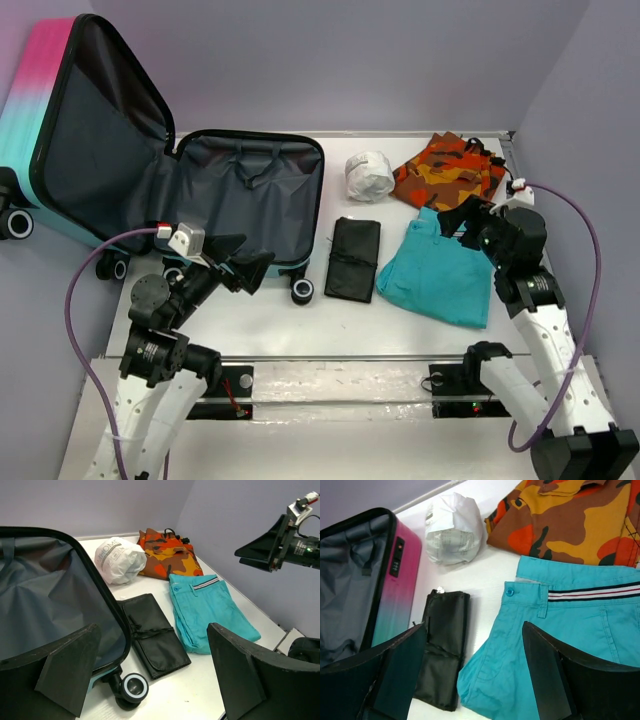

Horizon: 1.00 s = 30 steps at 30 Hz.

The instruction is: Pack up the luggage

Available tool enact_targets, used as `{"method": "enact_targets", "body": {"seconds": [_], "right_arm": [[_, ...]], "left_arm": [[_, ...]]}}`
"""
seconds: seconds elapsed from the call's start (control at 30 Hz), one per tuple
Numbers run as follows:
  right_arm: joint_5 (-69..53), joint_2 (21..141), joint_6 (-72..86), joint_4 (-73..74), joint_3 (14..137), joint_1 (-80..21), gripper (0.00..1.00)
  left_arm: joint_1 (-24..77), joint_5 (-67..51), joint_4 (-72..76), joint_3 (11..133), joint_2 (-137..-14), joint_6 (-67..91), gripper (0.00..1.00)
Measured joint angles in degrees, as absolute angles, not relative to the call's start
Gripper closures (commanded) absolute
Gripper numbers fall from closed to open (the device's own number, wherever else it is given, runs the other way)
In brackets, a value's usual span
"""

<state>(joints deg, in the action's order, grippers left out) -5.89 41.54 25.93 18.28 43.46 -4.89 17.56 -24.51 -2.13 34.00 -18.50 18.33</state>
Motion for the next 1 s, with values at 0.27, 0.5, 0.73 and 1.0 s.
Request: {"method": "enact_targets", "body": {"seconds": [0.27, 0.5, 0.73, 1.0], "right_arm": [[-2.2, 52.8, 26.0, 13.9, 45.5, -4.9, 0.23], [-1.9, 66.5, 25.3, 10.1, 51.8, -5.1, 0.24], [-2.0, 78.9, 23.3, 7.6, 60.7, -9.7, 0.25], [-4.1, 97.8, 20.7, 6.0, 76.2, -16.1, 0.28]], "left_arm": [[17.6, -25.0, -2.5, 34.0, -18.5, 18.3, 0.01], [17.6, -25.1, -2.5, 34.0, -18.6, 18.4, 0.01], [17.5, -25.1, -2.5, 34.0, -18.8, 18.5, 0.01], [17.1, -25.5, -2.5, 34.0, -19.4, 18.5, 0.01]]}}
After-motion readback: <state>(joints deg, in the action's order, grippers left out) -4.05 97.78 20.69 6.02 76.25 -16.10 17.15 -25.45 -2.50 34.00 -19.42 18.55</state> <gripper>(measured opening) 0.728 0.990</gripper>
